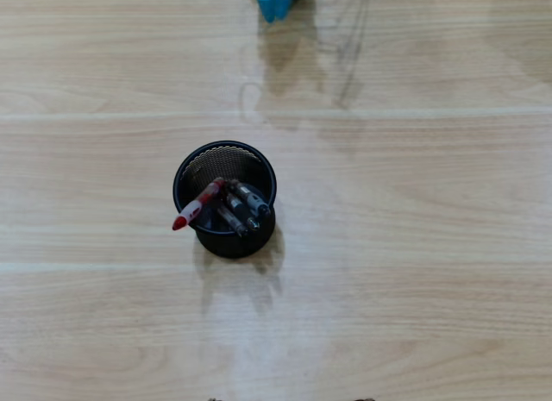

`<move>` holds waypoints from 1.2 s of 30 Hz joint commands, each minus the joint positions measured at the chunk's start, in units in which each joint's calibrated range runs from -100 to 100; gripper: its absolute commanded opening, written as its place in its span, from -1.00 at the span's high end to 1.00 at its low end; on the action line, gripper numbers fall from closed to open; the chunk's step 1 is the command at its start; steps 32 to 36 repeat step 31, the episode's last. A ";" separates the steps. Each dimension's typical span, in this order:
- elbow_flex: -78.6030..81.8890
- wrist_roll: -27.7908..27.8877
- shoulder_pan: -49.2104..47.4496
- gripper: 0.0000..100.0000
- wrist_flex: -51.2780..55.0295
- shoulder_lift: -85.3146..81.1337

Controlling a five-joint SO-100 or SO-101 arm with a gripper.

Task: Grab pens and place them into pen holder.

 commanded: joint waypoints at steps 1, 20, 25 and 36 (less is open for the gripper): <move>6.05 -0.56 -4.76 0.82 -2.55 2.70; 28.77 -14.73 -19.60 0.82 -20.51 -3.22; 28.77 -15.93 -20.00 0.82 -20.51 -2.12; 28.77 -15.93 -20.00 0.82 -20.51 -2.12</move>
